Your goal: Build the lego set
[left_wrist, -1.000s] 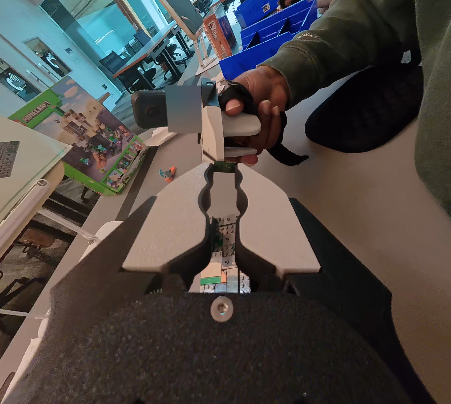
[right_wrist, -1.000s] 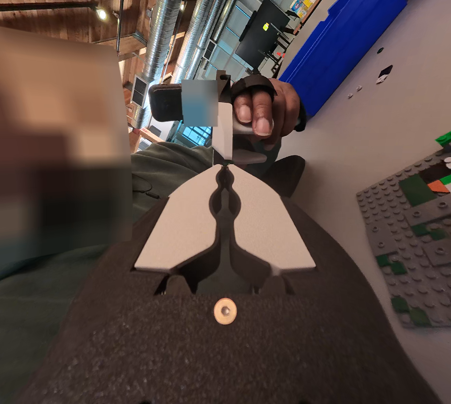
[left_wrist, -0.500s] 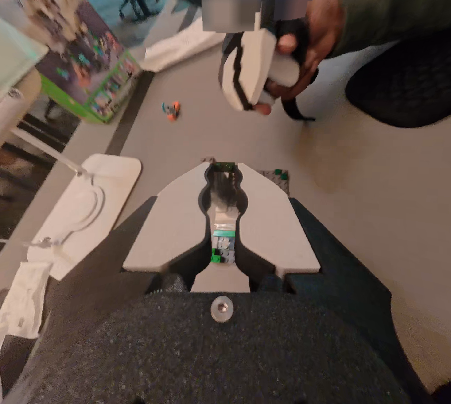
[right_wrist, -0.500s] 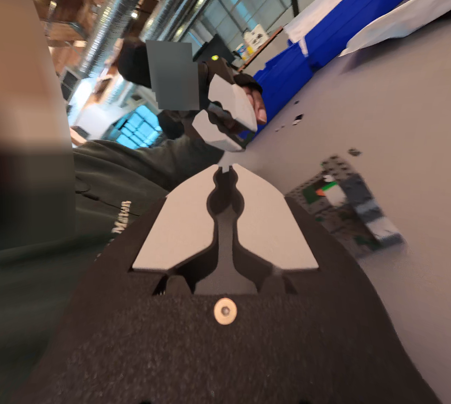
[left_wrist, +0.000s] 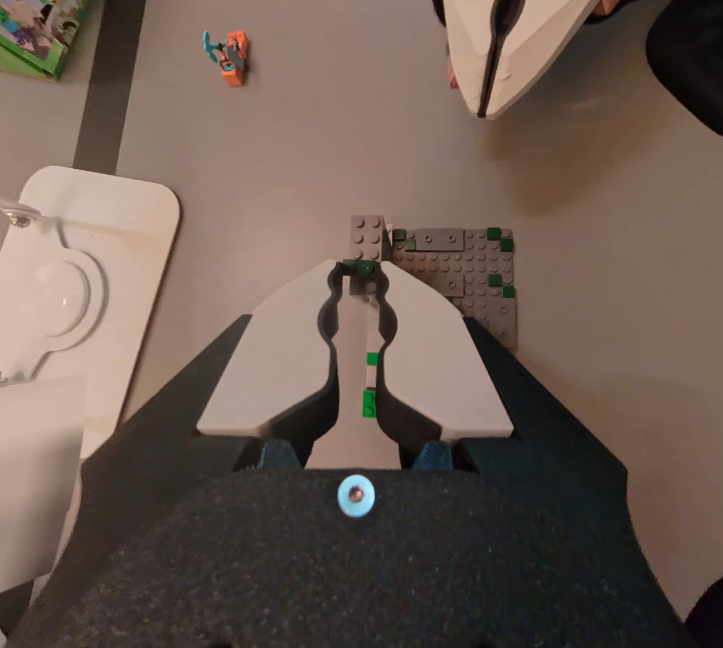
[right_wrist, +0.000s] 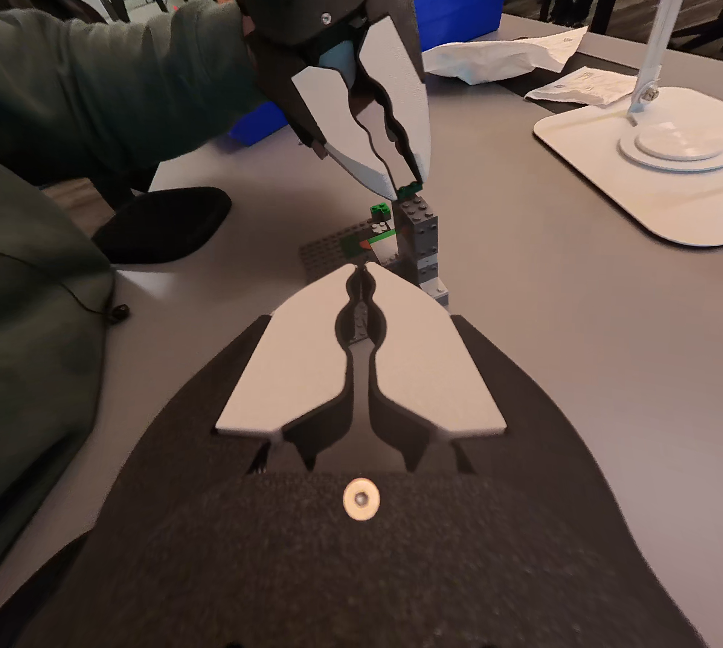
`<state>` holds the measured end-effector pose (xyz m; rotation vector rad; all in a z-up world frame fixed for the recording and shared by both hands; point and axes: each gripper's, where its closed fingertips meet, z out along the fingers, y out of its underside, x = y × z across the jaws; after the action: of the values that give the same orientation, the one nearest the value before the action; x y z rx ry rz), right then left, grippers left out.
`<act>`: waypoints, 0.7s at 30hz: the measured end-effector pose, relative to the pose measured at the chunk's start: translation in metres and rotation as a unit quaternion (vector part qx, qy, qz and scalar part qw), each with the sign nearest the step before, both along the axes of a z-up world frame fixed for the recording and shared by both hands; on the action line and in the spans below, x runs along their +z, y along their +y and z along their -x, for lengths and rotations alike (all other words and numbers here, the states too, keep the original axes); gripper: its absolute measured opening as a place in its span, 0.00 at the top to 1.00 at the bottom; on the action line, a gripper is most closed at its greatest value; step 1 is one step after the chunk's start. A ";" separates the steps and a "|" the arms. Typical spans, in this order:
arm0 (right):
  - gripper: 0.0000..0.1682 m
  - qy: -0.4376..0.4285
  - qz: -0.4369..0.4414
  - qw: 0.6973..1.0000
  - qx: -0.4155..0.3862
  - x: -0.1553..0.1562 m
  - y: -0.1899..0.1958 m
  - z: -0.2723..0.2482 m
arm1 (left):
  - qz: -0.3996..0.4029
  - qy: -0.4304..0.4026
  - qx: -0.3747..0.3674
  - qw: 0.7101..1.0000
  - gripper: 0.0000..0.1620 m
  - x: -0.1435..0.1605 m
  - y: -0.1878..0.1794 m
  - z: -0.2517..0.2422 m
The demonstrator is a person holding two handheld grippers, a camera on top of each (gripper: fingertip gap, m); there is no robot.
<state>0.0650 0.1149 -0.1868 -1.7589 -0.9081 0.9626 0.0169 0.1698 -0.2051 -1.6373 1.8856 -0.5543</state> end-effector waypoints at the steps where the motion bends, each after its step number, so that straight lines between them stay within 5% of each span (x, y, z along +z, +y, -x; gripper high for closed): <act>1: 1.00 -0.007 -0.006 1.000 0.000 0.000 0.000 0.000 | 0.002 0.005 -0.002 1.000 0.91 -0.001 0.000 0.000; 21: 0.97 -0.004 0.005 1.000 0.009 -0.004 -0.003 0.003 | 0.029 0.029 0.000 0.999 0.90 -0.005 -0.001 0.000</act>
<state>0.0617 0.1116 -0.1906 -1.7673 -0.9272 0.9748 0.0173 0.1688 -0.2101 -1.7074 1.9279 -0.5714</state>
